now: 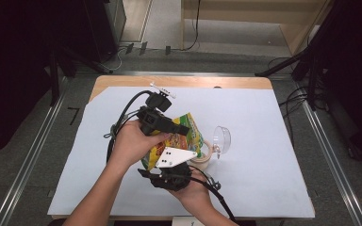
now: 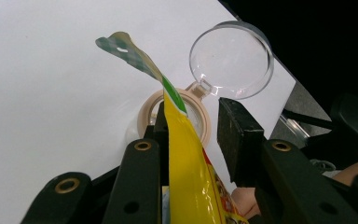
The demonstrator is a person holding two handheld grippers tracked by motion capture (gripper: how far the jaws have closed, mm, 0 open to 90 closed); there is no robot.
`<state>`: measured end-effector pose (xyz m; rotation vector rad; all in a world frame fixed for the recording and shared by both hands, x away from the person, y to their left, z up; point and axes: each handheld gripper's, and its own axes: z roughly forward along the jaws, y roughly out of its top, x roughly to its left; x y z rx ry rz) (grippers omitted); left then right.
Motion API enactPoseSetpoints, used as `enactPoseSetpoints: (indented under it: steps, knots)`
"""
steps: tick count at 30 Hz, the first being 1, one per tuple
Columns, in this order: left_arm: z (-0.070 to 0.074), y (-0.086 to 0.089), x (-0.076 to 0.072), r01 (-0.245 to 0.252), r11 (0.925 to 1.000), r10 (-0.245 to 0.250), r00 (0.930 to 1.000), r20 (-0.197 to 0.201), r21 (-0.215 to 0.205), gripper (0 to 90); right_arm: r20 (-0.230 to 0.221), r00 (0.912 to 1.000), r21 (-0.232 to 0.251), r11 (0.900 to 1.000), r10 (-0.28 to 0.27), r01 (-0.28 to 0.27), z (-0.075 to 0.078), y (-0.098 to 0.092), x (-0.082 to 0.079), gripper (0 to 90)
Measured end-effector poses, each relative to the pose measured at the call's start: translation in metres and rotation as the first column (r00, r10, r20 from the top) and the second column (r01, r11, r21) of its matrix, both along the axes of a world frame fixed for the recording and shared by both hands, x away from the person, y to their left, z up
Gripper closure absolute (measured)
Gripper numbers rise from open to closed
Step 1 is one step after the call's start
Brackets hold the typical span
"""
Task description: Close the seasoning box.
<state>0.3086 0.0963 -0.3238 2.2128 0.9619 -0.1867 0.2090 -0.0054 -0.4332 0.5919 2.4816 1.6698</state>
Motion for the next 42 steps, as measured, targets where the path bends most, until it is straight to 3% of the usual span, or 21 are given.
enactPoseSetpoints:
  steps: [28,42]
  knots:
    - [0.0052,-0.0042,-0.0062,0.008,0.9998,-0.009,0.9994,0.032,0.018,70.0,-0.013,0.9999,0.012,1.000,0.000,0.000,-0.0005,0.0008,0.0020,70.4]
    - [0.0028,-0.0022,-0.0036,0.001,1.0000,-0.001,0.9997,0.024,0.007,70.4,-0.010,1.0000,0.003,1.000,-0.001,0.001,-0.0014,0.0002,0.0033,70.4]
